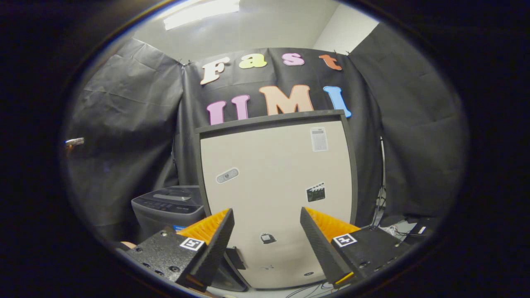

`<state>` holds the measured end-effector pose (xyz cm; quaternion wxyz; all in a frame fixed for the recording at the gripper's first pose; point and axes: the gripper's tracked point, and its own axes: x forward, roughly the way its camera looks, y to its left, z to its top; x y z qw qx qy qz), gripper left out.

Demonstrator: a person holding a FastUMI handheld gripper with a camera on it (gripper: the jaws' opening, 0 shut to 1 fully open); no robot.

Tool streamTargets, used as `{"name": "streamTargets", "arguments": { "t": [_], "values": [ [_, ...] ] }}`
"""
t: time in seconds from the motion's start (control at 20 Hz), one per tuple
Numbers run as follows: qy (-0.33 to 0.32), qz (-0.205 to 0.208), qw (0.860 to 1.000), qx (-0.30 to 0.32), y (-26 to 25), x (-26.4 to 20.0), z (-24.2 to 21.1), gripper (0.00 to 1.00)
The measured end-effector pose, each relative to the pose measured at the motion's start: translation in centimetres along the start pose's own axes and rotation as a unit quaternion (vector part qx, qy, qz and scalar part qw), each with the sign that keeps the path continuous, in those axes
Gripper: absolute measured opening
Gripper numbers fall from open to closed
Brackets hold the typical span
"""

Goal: Put the clothes into the washing machine and then close the washing machine lid.

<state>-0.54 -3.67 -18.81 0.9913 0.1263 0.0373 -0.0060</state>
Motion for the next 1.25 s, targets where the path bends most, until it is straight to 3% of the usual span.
{"name": "streamTargets", "arguments": {
  "t": [0.35,1.25],
  "values": [
    [0.011,0.007,0.999,-0.042,0.7,0.1,-0.6,0.97],
    [0.041,0.047,0.998,-0.018,2.2,0.2,-1.5,0.97]
  ]
}}
